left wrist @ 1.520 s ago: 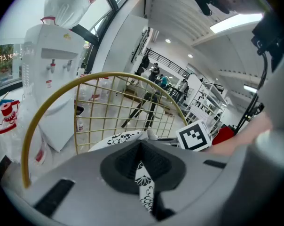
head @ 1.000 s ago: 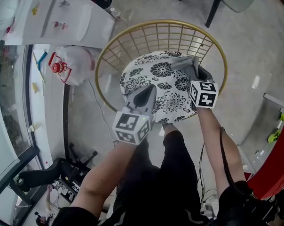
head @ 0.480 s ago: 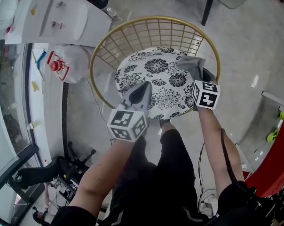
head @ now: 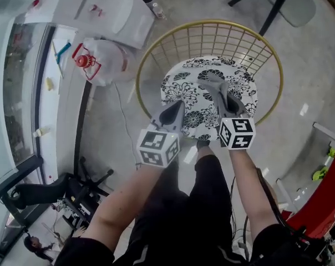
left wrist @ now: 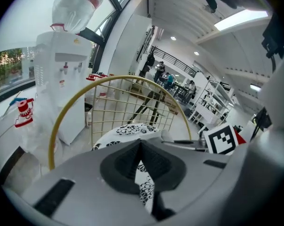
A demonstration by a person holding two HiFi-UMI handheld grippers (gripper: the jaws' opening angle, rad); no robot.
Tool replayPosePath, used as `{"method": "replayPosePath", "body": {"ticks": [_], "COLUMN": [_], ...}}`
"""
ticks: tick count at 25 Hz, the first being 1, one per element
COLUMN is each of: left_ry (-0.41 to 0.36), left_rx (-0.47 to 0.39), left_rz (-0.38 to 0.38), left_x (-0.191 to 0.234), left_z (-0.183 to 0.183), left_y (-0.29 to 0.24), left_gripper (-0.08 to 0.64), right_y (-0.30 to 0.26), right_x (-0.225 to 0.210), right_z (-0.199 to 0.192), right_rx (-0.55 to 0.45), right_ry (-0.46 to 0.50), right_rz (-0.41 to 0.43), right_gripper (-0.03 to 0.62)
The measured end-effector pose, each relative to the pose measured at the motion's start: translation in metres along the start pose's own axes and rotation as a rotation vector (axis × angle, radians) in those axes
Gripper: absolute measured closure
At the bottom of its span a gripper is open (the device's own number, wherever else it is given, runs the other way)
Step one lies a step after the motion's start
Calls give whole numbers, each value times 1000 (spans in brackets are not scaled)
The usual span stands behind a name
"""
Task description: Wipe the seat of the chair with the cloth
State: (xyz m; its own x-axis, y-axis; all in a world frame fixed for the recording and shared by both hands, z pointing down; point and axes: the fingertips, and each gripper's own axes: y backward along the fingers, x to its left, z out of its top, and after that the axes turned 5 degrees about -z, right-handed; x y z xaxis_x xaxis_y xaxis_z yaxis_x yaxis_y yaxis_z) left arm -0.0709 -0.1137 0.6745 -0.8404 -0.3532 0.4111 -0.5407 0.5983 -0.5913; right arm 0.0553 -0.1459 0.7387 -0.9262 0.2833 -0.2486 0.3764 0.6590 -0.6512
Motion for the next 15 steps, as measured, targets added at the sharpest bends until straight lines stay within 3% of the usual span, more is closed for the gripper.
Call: {"method": "replayPosePath", "body": {"ticks": [6,11,15], "left_ry": [23,32,47], "left_rx": [-7,-2,6], "left_rz": [40,44,48], "left_x": [36,50,56], "left_z": [-8,-18,-25], "left_y": [32,45,48], "left_gripper": [554,554,553], "right_y": [-32,-66,-87], "right_x": [103,139,141], "right_z": [-2,-22,-37], "right_rx": [4,70,110], "right_ry": [29,19,29], "right_rz": [224,271,258], "right_gripper": [569,569,569]}}
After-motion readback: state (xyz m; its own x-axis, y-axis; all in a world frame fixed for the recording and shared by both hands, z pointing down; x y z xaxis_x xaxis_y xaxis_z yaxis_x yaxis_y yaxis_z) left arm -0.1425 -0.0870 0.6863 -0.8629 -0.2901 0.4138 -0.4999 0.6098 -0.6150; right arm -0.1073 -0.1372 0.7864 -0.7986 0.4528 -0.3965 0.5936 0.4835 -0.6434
